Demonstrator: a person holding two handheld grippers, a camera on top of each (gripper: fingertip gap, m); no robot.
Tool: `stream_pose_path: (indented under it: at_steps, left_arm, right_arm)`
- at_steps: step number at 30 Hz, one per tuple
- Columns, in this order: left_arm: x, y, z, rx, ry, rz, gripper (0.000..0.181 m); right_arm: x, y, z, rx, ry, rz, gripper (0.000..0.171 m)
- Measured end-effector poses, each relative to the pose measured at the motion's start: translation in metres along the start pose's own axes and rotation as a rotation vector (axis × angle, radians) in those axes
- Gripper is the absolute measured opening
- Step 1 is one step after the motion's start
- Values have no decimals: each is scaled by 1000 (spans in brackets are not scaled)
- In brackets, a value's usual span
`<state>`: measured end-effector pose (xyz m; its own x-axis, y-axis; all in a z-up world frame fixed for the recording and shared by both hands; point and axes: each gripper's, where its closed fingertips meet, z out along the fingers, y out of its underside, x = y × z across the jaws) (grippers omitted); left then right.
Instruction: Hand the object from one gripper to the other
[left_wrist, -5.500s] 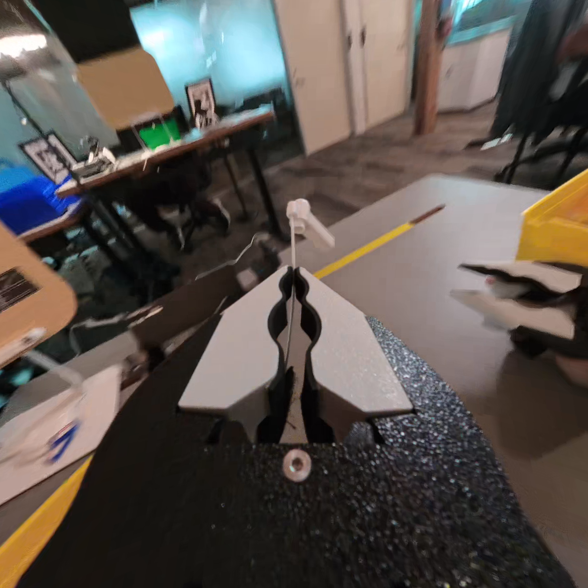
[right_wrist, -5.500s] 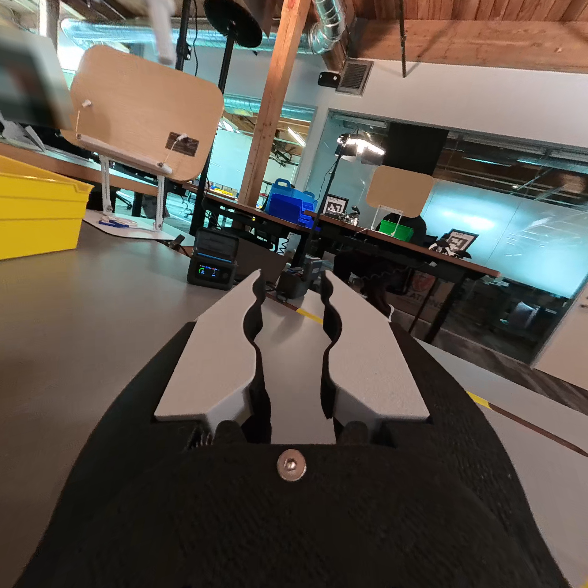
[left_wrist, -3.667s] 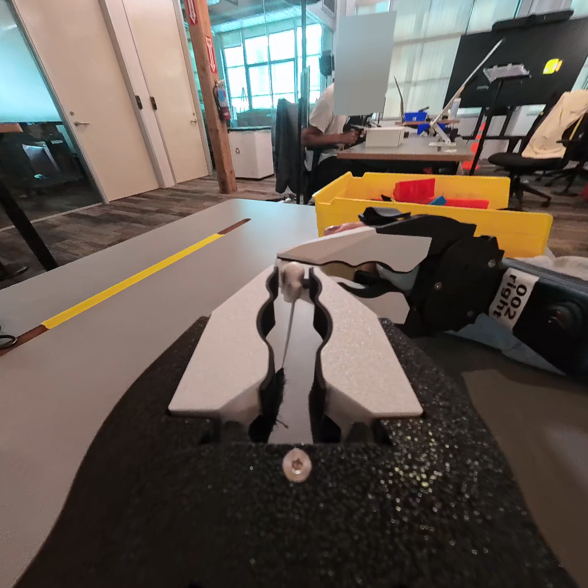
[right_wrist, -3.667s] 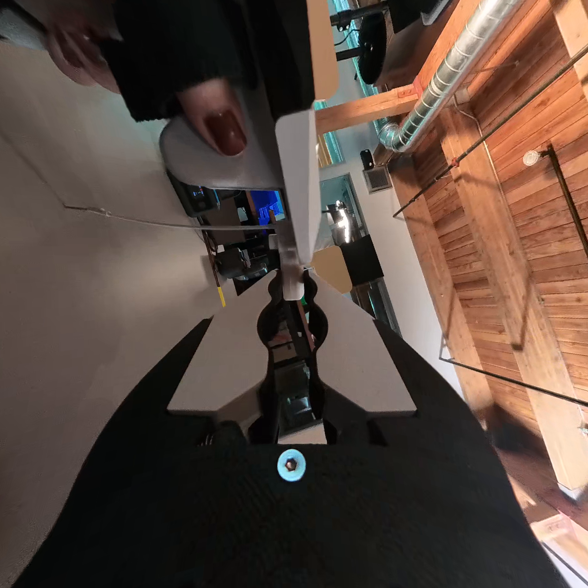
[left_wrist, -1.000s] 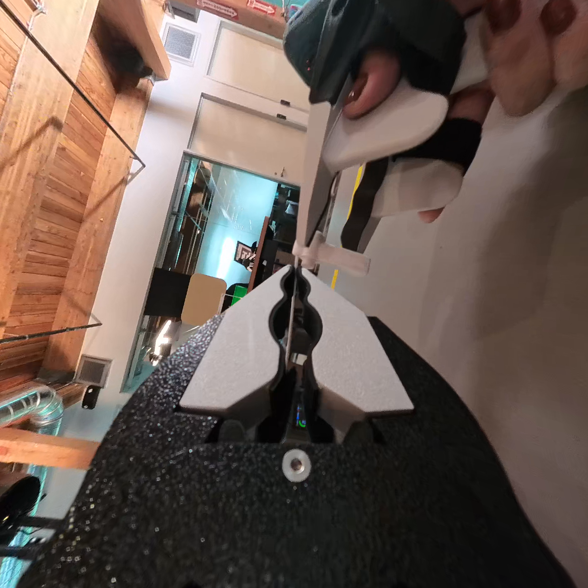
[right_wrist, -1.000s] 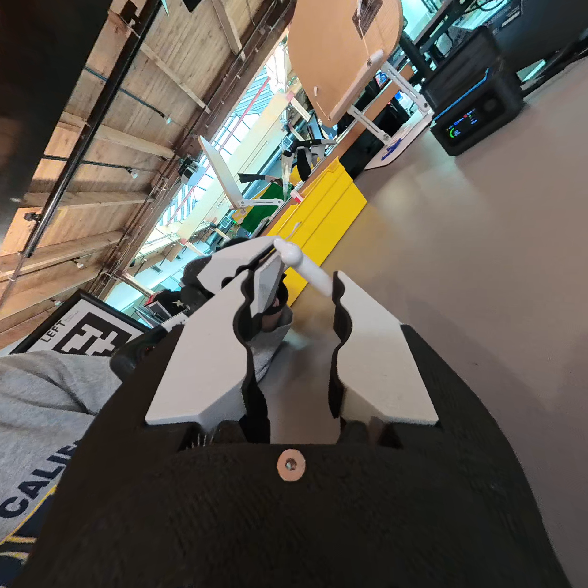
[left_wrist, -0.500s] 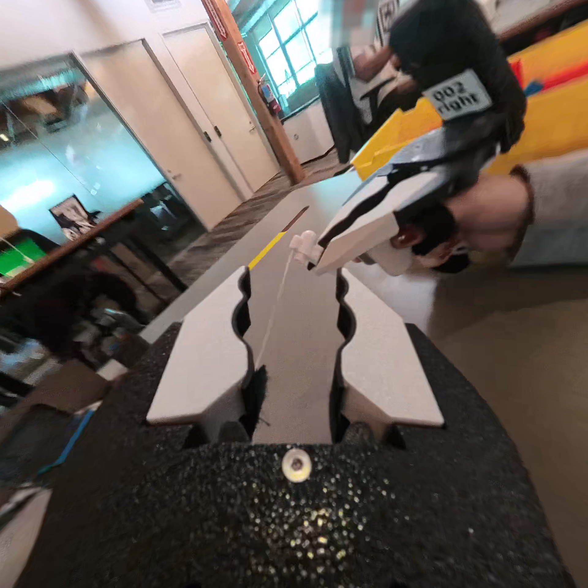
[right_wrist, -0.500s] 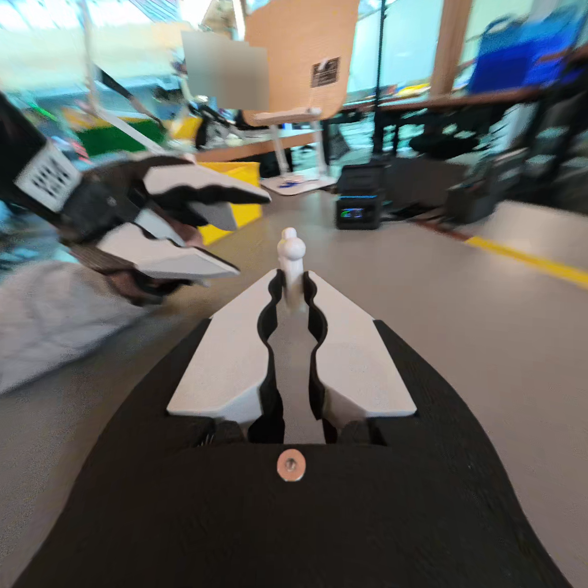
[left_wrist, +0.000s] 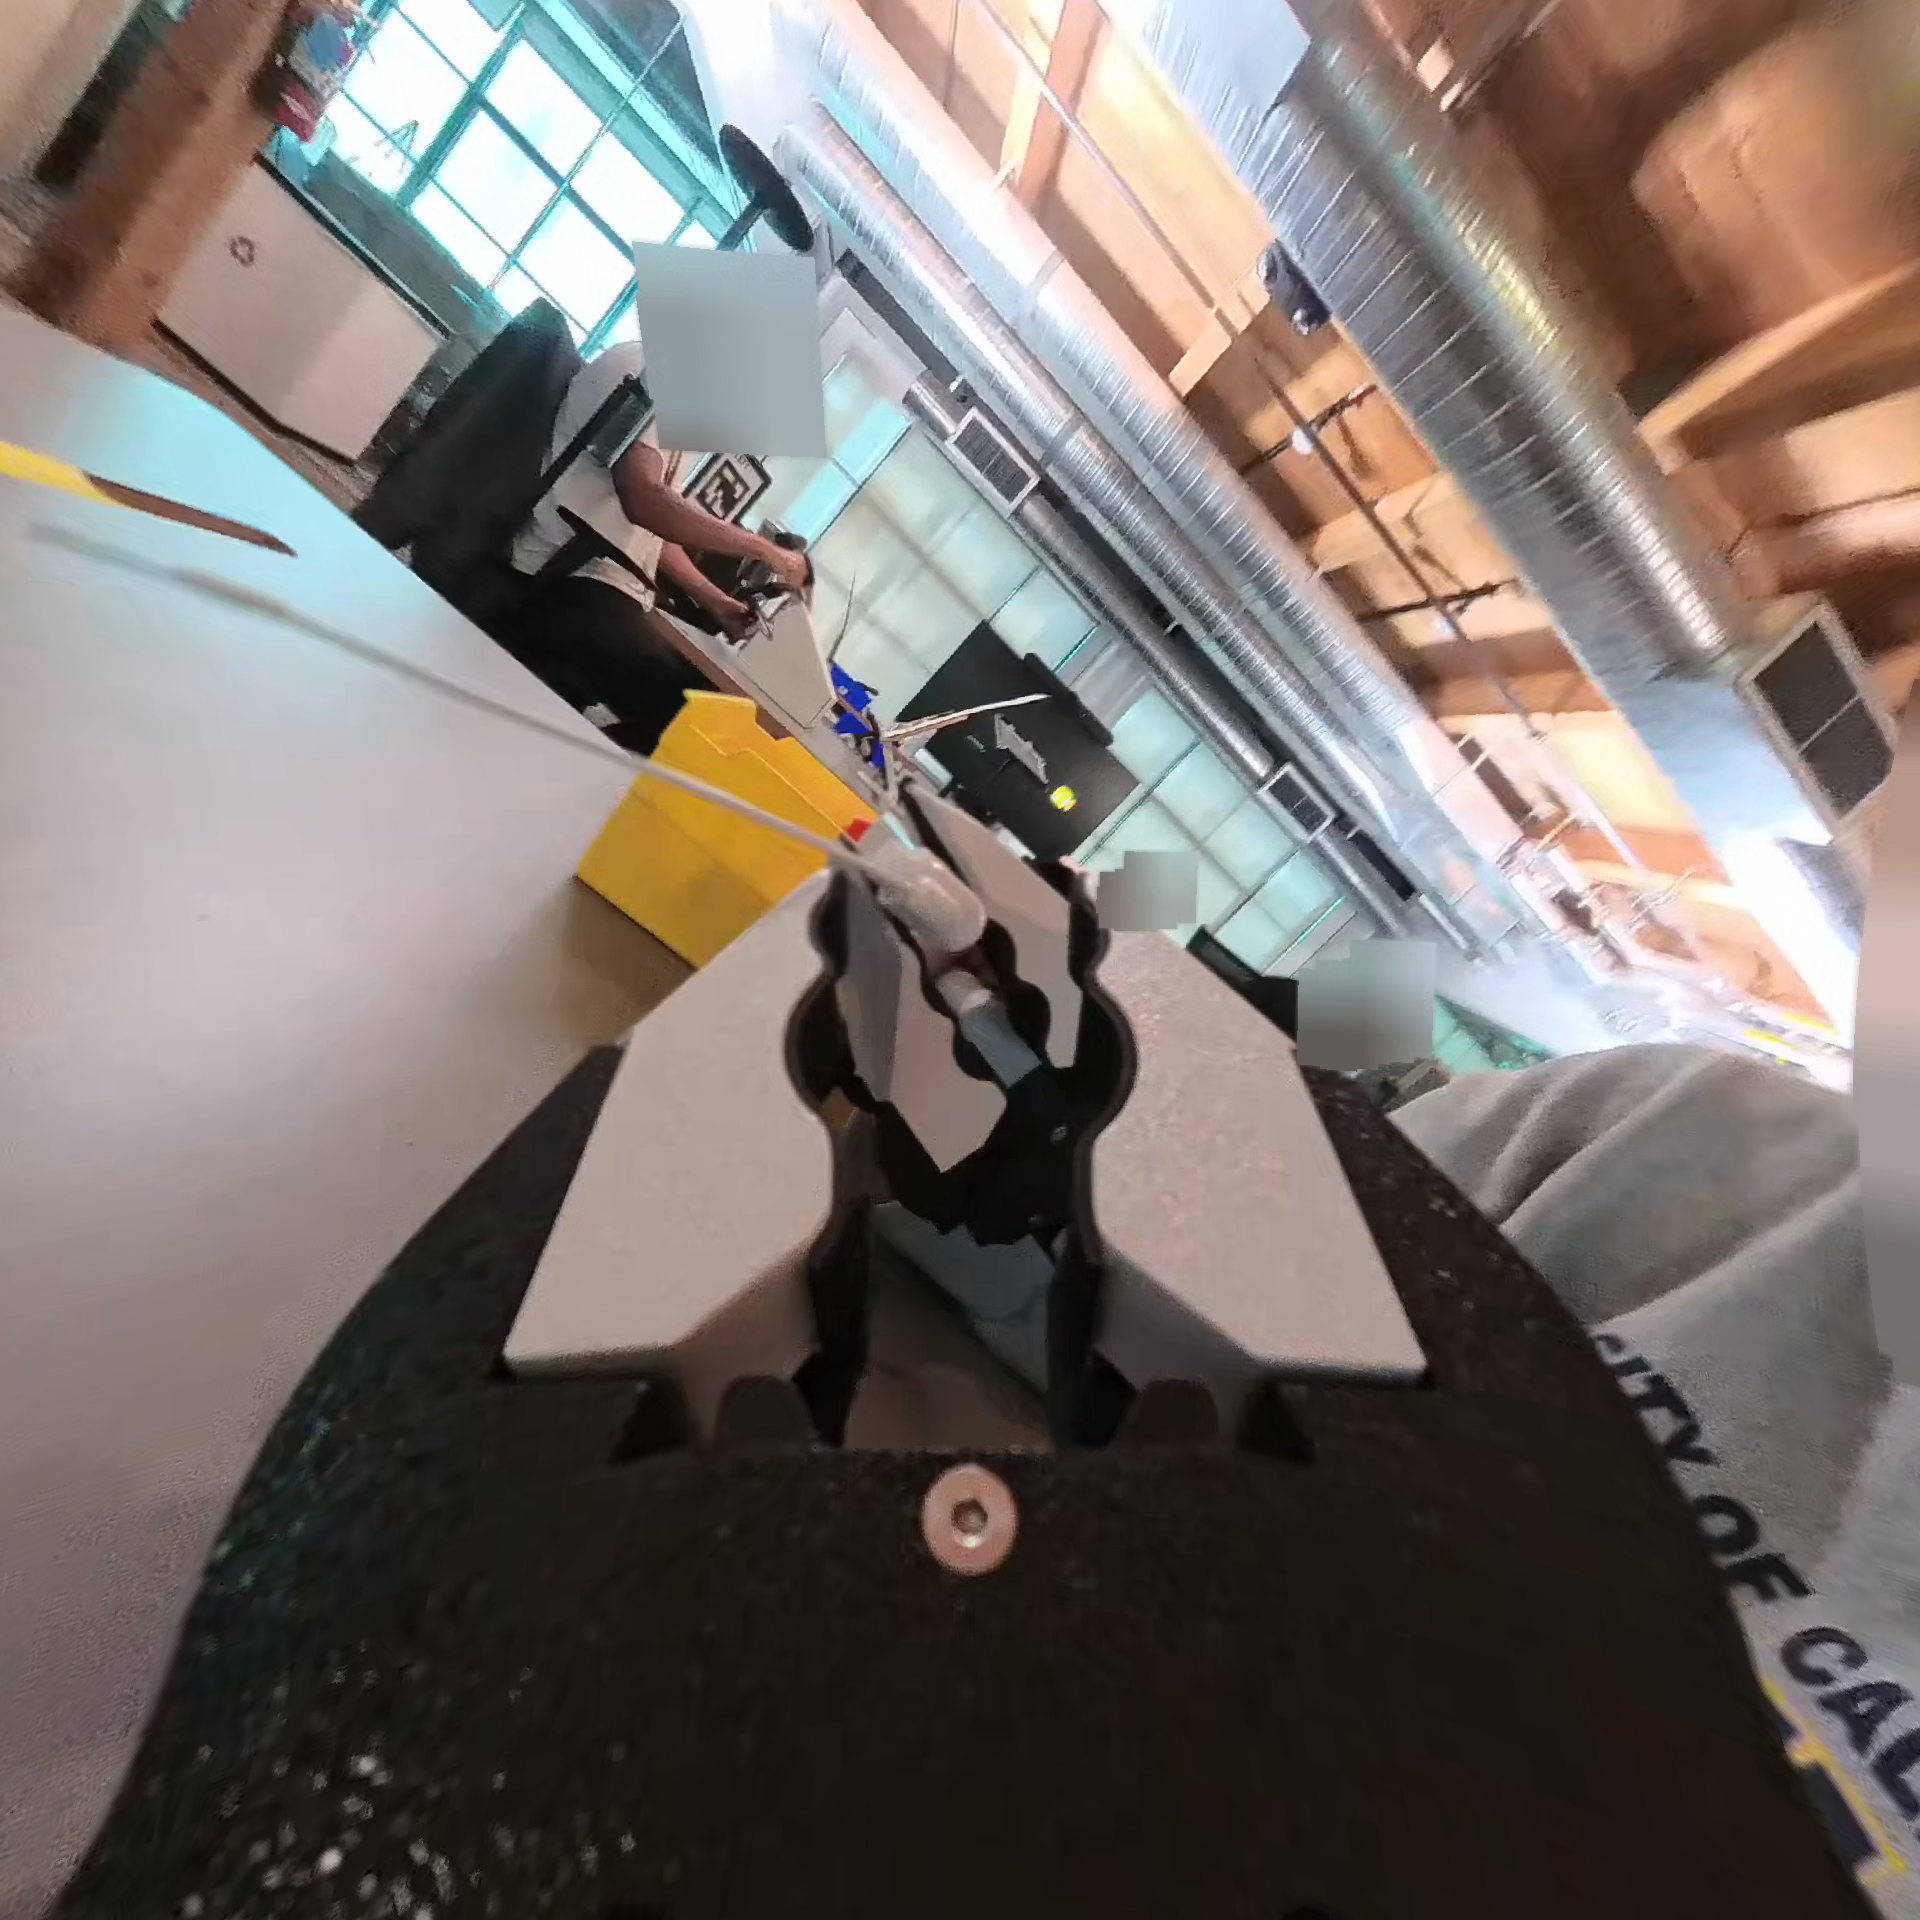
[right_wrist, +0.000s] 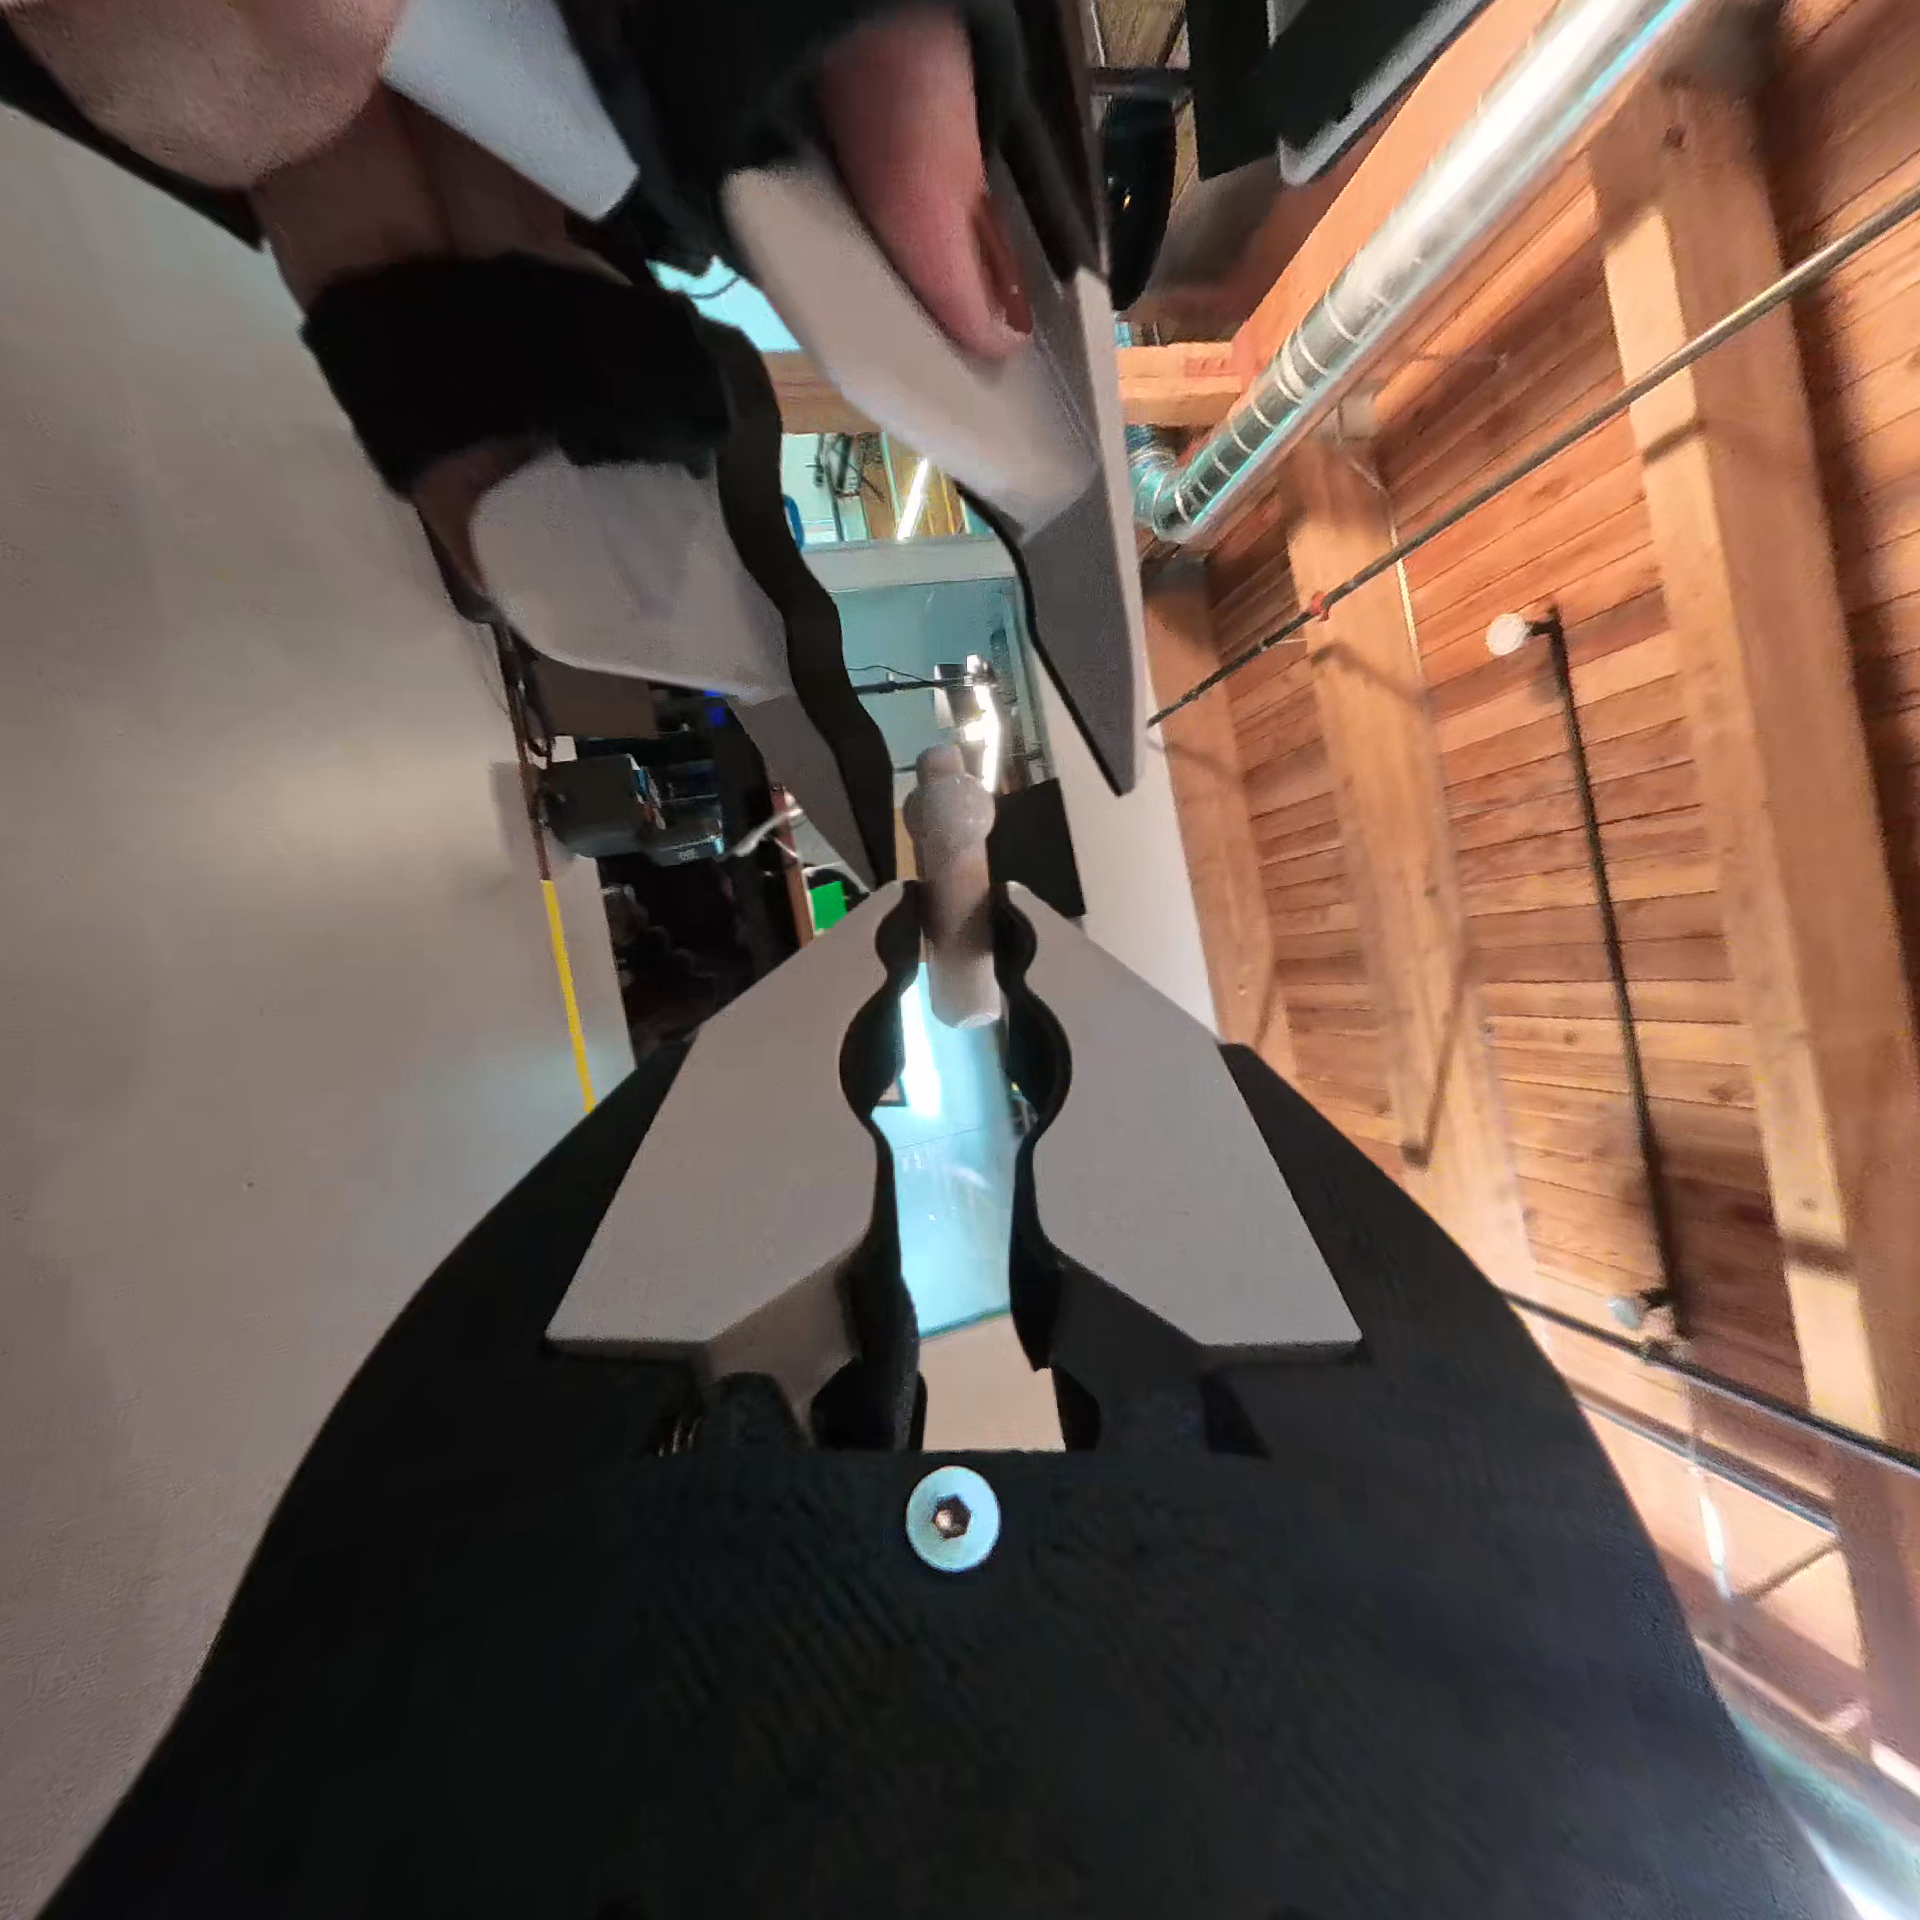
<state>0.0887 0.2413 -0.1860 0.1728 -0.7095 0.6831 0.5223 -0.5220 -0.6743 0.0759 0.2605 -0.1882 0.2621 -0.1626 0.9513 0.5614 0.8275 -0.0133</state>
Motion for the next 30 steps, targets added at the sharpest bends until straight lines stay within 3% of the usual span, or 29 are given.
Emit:
stream_pose_path:
  at_steps: [2,6,9,11,13,18,22,25,30]
  left_arm:
    - [-4,2,-3,-2,3,-45,17]
    - [-5,1,-5,23,55,-152,16]
    - [-8,1,-7,30,44,-126,15]
    - [-11,-4,-10,42,-3,-40,14]
    - [-13,-9,-15,48,-61,83,14]
    - [6,-20,-23,70,-73,454,13]
    - [15,-7,-20,-5,-43,631,14]
    - [12,2,-17,-63,-41,660,14]
    - [12,1,-19,-62,-35,637,14]
  right_arm:
    - [1,-2,-1,8,2,-21,12]
    - [0,-3,0,6,6,-62,11]
    - [-3,-4,0,21,-16,19,12]
    - [-9,-7,-1,45,-101,253,22]
    - [-10,-10,-1,65,-235,643,31]
    - [6,1,2,132,-464,1701,29]
    - [15,-5,-2,336,-706,2321,31]
    - [16,-15,-7,445,-860,2494,31]
    - [12,-28,-11,453,-949,2449,11]
